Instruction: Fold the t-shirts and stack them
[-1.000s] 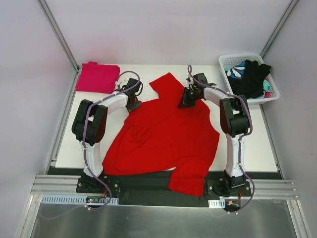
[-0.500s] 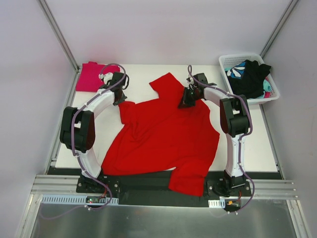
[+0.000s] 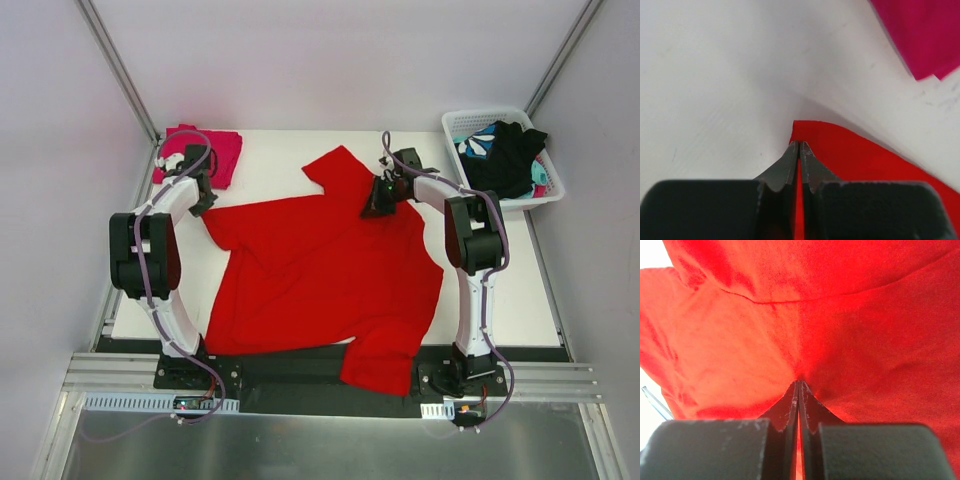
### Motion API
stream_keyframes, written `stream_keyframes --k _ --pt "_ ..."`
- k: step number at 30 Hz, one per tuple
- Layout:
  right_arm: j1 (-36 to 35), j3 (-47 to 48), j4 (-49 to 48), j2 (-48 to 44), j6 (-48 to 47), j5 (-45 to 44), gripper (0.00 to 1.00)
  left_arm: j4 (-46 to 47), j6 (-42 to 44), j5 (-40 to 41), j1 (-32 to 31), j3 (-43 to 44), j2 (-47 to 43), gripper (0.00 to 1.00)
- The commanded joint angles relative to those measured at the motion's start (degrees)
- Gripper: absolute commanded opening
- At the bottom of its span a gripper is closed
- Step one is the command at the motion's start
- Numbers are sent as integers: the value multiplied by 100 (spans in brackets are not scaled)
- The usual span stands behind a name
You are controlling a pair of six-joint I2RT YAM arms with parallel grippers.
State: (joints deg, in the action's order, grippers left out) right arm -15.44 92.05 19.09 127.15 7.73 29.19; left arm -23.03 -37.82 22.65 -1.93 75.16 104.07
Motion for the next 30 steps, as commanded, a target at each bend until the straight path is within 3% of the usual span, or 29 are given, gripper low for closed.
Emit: stream_keyframes --k 1,21,26,30 --pt "138 217 -20 161 1 -1 1 -97 187 -138 325 403 368 0" --pt "393 427 15 327 36 113 1 -246 566 -455 677 2090 1493 0" --pt "410 489 42 363 45 122 1 -396 513 -490 729 2127 1458 0" --pt "410 489 42 354 45 131 1 -457 531 -656 773 2073 1371 14"
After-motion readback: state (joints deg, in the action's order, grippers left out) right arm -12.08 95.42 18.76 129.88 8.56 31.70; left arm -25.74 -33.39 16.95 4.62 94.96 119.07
